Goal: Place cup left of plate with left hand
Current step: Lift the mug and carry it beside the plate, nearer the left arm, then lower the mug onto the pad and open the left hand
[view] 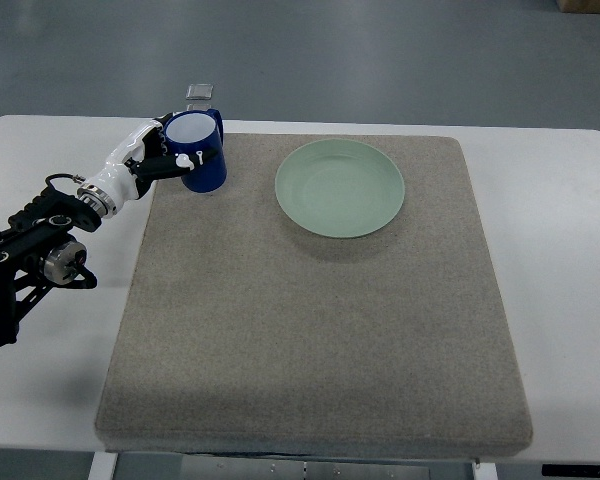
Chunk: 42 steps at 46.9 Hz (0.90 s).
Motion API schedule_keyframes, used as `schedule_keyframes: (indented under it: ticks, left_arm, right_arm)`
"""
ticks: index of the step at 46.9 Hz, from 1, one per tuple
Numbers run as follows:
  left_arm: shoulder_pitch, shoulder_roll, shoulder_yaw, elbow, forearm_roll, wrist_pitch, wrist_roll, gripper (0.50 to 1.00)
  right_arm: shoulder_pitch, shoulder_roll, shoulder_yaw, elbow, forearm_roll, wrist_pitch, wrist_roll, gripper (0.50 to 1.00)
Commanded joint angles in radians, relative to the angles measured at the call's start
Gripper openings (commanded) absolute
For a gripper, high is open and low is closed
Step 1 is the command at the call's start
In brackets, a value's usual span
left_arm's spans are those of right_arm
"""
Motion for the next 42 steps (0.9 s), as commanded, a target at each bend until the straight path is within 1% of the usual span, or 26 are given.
schedule_keyframes:
  ticks: [1, 7, 9, 15, 16, 18, 22, 24, 33, 42]
  left_arm:
    - [0.011, -0.013, 0.001, 0.021, 0.006, 0.001, -0.001, 0.664]
    - [0.017, -0.046, 0.007, 0.067, 0.006, 0.001, -0.014, 0.664]
    - [0.017, -0.047, 0.007, 0.068, 0.006, 0.004, -0.017, 0.673]
    - [0.017, -0.049, 0.004, 0.068, -0.004, 0.023, -0.017, 0.782]
    - [0.017, -0.049, 0.004, 0.068, -0.004, 0.027, -0.017, 0.805]
    - [0.017, -0.049, 0.002, 0.068, -0.004, 0.041, -0.015, 0.874]
    - [0.017, -0.049, 0.001, 0.065, -0.007, 0.061, -0.015, 0.966]
    - [0.017, -0.049, -0.001, 0.061, -0.007, 0.061, -0.015, 0.994]
    - [0.014, -0.049, -0.002, 0.047, -0.007, 0.059, -0.015, 0.994]
    - [0.012, -0.038, -0.027, -0.002, -0.01, 0.05, -0.015, 0.996]
  right_arm:
    - [0.0, 0.0, 0.0, 0.0, 0.0, 0.0, 0.0, 0.932]
    - [0.0, 0.0, 0.0, 0.0, 0.0, 0.0, 0.0, 0.932]
    - [0.0, 0.0, 0.0, 0.0, 0.0, 0.0, 0.0, 0.932]
    - [0.0, 0.0, 0.0, 0.0, 0.0, 0.0, 0.0, 0.932]
    - [0.0, 0.0, 0.0, 0.0, 0.0, 0.0, 0.0, 0.932]
    - [0.0, 0.0, 0.0, 0.0, 0.0, 0.0, 0.0, 0.932]
    - [0.0, 0.0, 0.0, 0.0, 0.0, 0.0, 0.0, 0.932]
    - [0.0, 0.0, 0.0, 0.0, 0.0, 0.0, 0.0, 0.932]
    - [0.0, 0.0, 0.0, 0.0, 0.0, 0.0, 0.0, 0.932]
    - [0.0, 0.0, 0.0, 0.0, 0.0, 0.0, 0.0, 0.932]
